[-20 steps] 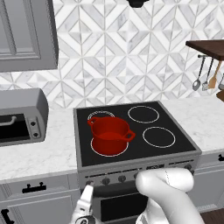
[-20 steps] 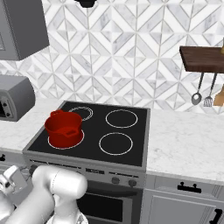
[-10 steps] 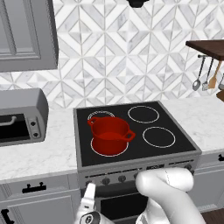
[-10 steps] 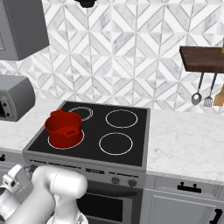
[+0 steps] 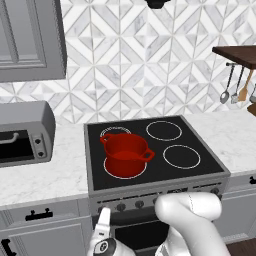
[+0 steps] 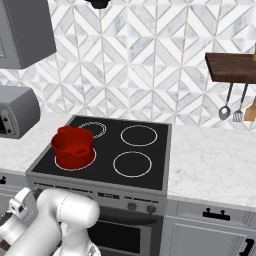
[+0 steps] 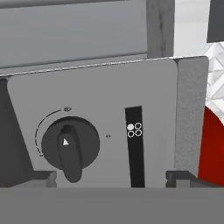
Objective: Turn off the front left burner of the stove.
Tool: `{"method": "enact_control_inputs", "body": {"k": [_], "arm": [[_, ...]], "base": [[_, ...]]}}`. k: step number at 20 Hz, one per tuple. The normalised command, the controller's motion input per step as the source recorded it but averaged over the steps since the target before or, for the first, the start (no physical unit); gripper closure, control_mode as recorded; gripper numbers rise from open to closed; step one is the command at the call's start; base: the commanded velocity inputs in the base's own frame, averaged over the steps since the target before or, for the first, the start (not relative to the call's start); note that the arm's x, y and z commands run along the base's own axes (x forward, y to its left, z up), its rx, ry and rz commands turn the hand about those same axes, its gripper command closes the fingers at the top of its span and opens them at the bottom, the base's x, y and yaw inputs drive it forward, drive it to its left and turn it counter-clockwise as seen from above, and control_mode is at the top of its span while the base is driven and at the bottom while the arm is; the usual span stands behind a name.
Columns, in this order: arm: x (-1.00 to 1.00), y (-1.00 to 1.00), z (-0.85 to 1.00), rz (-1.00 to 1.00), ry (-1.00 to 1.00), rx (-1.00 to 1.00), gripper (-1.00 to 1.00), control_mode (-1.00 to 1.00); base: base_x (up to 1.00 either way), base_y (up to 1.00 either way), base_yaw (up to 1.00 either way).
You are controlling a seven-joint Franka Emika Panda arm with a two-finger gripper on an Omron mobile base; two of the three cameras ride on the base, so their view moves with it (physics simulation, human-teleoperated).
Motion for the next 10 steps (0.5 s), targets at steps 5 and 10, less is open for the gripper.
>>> {"method": "enact_control_inputs", "body": {"k": [5, 10], "arm": [[0.05, 0.25, -0.23, 0.0, 0.0, -0.02, -1.0, -1.0], [0.09, 0.18, -0.11, 0.0, 0.0, -0.01, -1.0, -1.0]], "base": [[0.0, 0.0, 0.0], [0.0, 0.0, 0.0]]}}
